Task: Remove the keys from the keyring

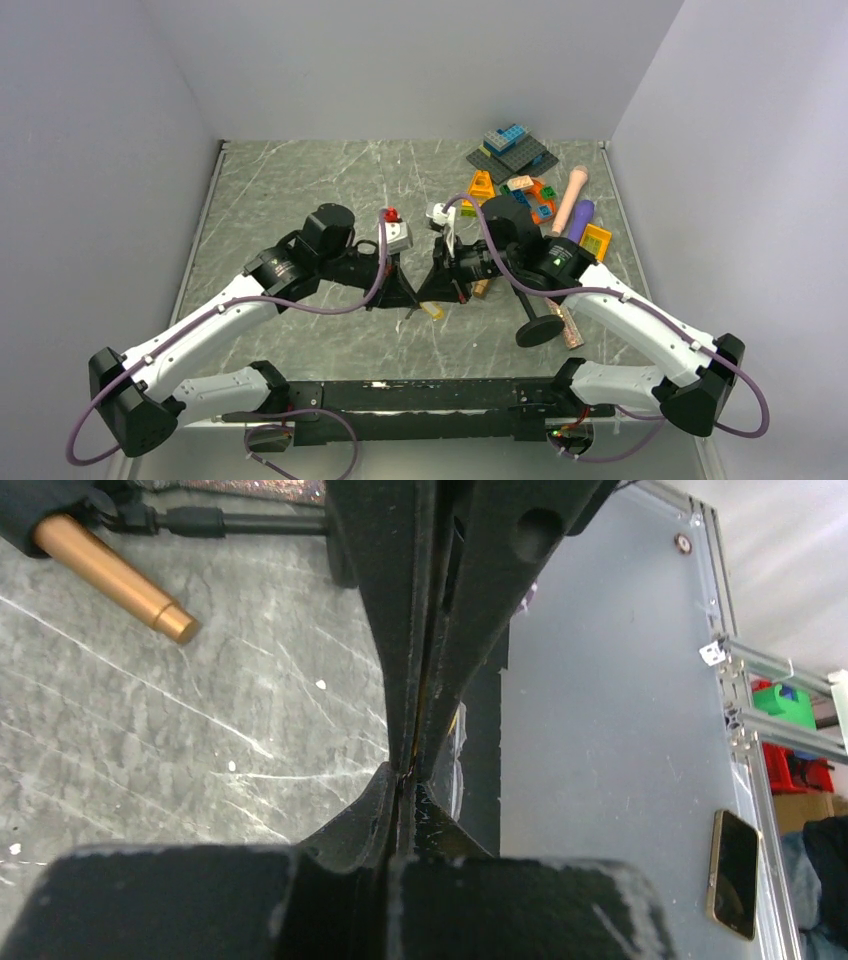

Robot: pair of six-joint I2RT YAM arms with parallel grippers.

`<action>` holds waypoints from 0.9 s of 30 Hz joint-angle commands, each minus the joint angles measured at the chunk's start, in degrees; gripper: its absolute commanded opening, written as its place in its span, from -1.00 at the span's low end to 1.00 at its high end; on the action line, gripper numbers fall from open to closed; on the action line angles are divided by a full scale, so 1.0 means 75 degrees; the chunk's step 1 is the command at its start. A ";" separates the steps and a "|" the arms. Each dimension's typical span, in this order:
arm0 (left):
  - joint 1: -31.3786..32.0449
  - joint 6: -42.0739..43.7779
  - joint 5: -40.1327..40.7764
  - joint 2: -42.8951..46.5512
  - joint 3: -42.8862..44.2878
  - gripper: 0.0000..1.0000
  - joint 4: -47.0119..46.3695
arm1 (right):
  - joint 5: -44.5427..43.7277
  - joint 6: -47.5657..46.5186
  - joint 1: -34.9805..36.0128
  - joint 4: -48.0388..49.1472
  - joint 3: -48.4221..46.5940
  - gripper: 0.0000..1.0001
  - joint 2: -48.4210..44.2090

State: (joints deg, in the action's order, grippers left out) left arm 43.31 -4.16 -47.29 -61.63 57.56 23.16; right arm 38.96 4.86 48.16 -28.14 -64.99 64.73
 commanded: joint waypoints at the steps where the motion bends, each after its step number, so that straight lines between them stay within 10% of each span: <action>1: 0.0534 0.0387 0.0073 -0.0081 0.0535 -1.00 -0.0745 | 0.0124 -0.0216 0.0233 0.0222 -0.0282 -1.00 0.0252; 19: 0.0853 0.0463 0.0061 -0.0517 0.0639 -1.00 -0.0570 | 0.0124 -0.0881 0.0280 -0.0870 -0.0447 -0.96 0.0334; 23: 0.0856 0.0462 0.0225 -0.0401 0.0627 -1.00 -0.0577 | -0.0280 -0.0713 0.0282 -0.0644 -0.0363 0.45 0.0156; 27: 0.0835 0.0461 0.0555 -0.0209 0.0554 -1.00 -0.0641 | -0.0960 -0.0165 0.0268 0.0232 -0.0043 0.96 -0.0519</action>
State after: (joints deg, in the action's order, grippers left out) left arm 49.47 -1.13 -44.88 -64.64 59.16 23.68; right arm 36.84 0.99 49.67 -33.36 -66.63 65.36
